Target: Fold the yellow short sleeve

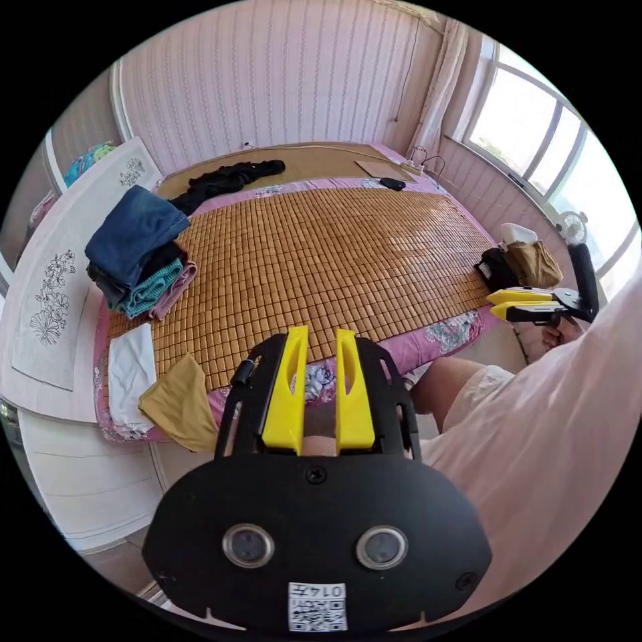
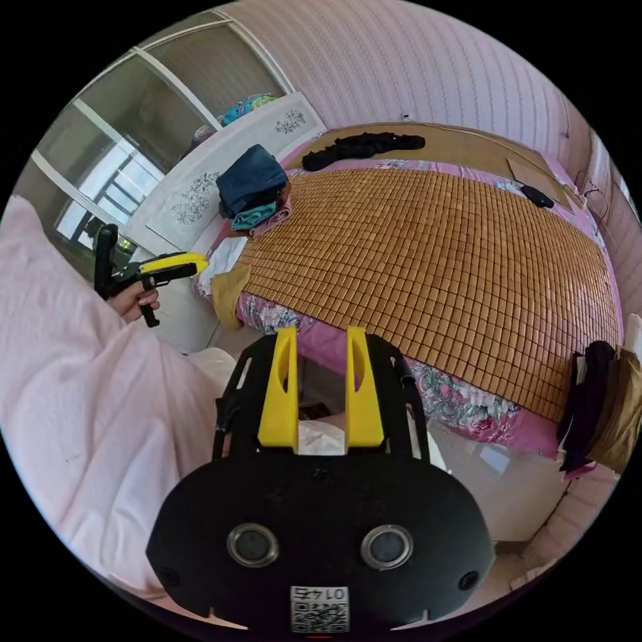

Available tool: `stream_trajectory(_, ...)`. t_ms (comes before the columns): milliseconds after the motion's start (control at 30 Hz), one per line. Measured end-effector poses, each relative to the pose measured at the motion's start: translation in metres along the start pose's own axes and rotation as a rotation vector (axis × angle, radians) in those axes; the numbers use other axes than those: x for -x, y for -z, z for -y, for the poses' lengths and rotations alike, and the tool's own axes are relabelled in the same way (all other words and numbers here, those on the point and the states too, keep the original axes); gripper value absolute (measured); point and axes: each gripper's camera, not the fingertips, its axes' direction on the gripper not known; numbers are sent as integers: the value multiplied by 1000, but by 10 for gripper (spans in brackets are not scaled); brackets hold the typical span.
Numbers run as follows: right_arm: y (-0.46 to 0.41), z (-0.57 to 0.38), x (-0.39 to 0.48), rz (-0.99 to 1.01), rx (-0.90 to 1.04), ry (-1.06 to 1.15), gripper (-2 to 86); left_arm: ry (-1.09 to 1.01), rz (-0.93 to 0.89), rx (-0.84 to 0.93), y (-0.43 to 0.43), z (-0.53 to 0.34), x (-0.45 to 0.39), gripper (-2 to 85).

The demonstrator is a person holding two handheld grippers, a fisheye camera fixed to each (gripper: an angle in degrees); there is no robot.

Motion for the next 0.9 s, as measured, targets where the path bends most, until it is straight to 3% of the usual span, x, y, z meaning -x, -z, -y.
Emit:
stream_trajectory(133,-66,-2,18,44,106,99,85,142,51,53,-26,-36,50,76)
stream_trajectory(267,-128,19,21,80,145,336,117,367,211,23,-38,-103,105,75)
stream_trajectory(400,-184,49,12,230,155,495,129,587,184,-23,-72,-172,158,62)
stream_trajectory(567,-235,60,31,192,84,717,138,639,326,-140,-109,-220,184,56)
stream_trajectory(767,-251,26,62,287,42,609,145,755,264,-160,-139,-254,219,83)
stream_trajectory(900,-273,12,72,163,146,627,147,740,262,-185,-158,-252,249,112)
